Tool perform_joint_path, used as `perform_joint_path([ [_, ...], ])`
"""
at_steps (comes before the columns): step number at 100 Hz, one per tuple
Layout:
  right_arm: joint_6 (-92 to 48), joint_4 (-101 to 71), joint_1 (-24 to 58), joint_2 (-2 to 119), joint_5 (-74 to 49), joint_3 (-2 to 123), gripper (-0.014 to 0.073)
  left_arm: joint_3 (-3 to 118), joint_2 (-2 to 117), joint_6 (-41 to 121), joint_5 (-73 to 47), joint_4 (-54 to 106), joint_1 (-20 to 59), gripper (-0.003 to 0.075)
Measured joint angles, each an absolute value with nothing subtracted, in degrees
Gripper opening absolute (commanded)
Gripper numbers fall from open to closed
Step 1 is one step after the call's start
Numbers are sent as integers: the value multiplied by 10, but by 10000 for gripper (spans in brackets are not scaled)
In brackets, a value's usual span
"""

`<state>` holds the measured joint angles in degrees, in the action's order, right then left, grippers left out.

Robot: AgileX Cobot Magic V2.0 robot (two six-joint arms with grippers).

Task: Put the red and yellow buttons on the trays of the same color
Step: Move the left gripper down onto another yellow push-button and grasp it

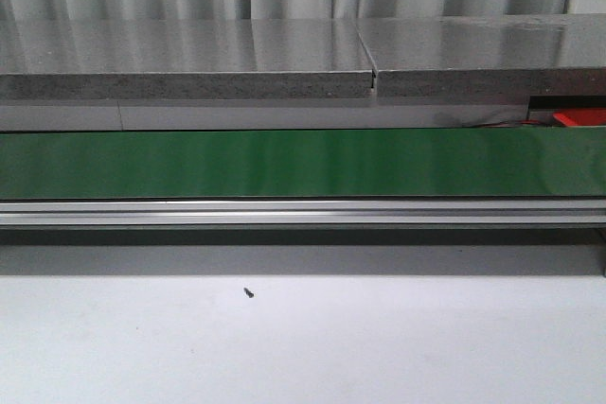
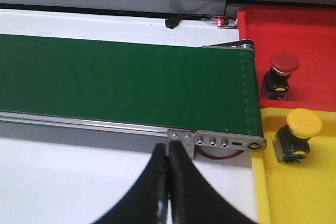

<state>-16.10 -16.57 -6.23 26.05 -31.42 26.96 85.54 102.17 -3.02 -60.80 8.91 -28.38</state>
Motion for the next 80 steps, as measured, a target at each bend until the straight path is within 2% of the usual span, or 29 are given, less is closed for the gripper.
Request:
perform_joint_path([
  [23, -161, -166, -62, 260, -314, 270, -67, 855, 977, -23, -628, 96, -261, 240],
  [65, -161, -166, -62, 260, -314, 270, -67, 855, 1017, -13, -639, 101, -162, 242],
  [72, -161, -166, -62, 260, -314, 270, -67, 855, 1022, -7, -639, 101, -158, 270],
  [80, -161, -166, -62, 260, -314, 270, -67, 855, 1024, 0, -639, 104, -157, 368],
])
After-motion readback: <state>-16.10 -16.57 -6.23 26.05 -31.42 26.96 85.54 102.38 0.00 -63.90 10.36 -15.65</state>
